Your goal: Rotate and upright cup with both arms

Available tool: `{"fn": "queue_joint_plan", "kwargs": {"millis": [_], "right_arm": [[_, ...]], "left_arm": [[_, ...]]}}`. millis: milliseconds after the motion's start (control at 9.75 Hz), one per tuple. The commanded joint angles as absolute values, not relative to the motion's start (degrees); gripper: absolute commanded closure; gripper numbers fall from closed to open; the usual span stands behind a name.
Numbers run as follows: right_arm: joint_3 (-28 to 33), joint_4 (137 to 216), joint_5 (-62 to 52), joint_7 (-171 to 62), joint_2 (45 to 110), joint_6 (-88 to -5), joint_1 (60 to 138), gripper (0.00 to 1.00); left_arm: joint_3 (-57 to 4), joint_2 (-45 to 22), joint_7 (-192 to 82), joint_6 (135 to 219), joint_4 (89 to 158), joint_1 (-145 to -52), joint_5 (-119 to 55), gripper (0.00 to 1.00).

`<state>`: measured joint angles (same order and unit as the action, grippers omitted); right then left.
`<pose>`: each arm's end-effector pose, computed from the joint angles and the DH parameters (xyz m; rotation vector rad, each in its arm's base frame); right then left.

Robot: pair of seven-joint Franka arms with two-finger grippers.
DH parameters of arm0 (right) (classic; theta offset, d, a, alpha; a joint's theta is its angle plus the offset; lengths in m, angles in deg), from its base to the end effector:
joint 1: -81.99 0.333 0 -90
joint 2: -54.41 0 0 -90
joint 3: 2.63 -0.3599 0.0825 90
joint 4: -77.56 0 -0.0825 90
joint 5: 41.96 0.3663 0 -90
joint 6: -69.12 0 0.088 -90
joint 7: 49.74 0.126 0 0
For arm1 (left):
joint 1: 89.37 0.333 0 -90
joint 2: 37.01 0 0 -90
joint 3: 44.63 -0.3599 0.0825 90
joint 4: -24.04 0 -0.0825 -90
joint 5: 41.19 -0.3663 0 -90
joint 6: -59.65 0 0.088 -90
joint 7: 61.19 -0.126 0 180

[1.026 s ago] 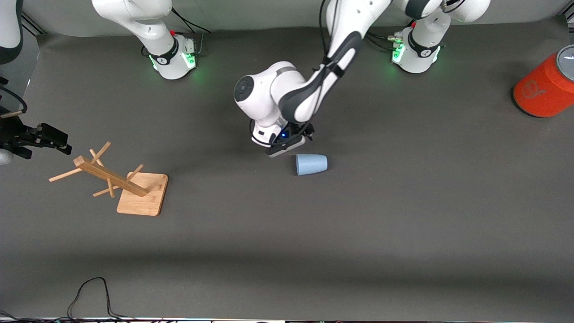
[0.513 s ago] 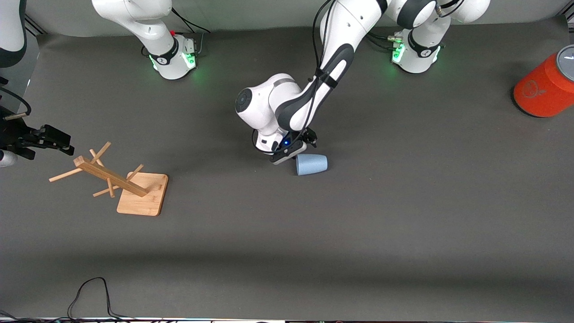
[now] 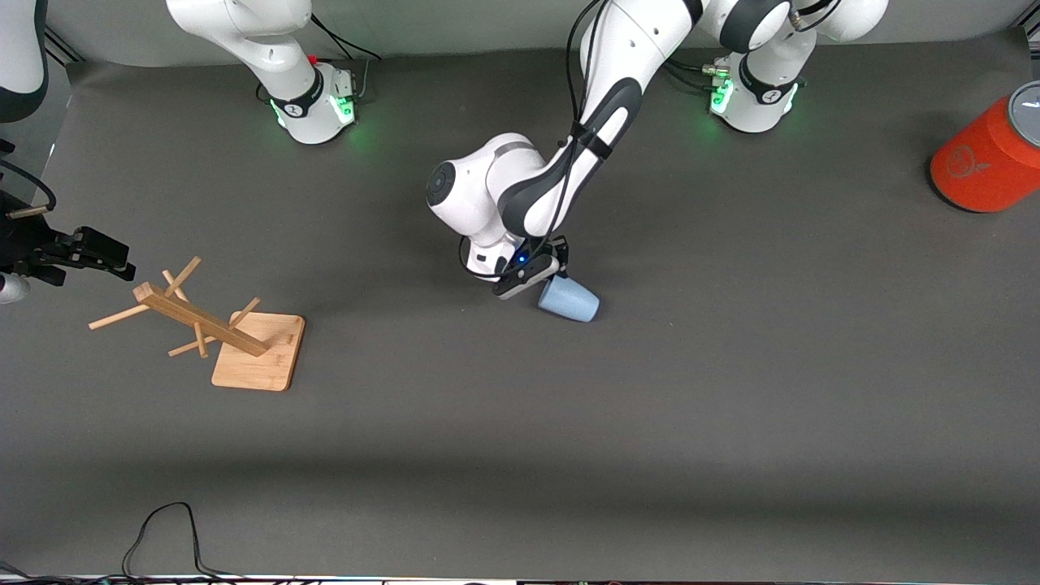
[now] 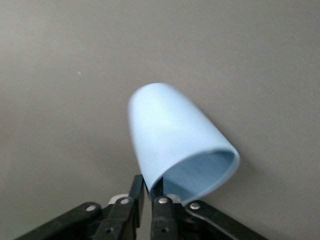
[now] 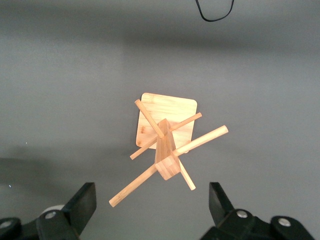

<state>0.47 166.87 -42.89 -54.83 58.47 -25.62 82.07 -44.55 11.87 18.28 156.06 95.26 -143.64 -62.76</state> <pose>0.5684 -0.0307 0.6232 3.1192 0.0584 0.0352 0.4530 -0.5583 0.2514 -2.5833 -0.4128 -0.2278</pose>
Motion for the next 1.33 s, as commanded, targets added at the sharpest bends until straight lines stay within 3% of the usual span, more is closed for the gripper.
{"fn": "queue_joint_plan", "kwargs": {"millis": [0, 308, 821, 1026, 1231], "right_arm": [[0.62, 167.21, -43.28, -53.52, 57.66, -25.54, 82.34, 0.0], [0.62, 167.21, -43.28, -53.52, 57.66, -25.54, 82.43, 0.0], [0.53, 167.12, -43.28, -53.52, 57.66, -25.54, 82.43, 0.0], [0.53, 167.12, -43.28, -53.52, 57.75, -25.63, 82.43, 0.0], [0.53, 167.12, -43.28, -53.52, 57.84, -25.71, 82.52, 0.0]], "left_arm": [[-44.54, 12.04, 15.48, 151.09, 90.51, -142.73, -62.72, 1.0], [-43.93, 8.8, -1.79, 143.43, 86.71, -135.46, -55.46, 1.0], [-44.01, 2.2, -41.07, 132.01, 86.79, -112.97, -43.66, 1.0], [-44.18, 1.75, -61.01, 123.68, 87.57, -104.78, -42.59, 1.0], [-44.01, 2.28, -66.37, 122.76, 87.93, -101.59, -40.94, 1.0]]}}
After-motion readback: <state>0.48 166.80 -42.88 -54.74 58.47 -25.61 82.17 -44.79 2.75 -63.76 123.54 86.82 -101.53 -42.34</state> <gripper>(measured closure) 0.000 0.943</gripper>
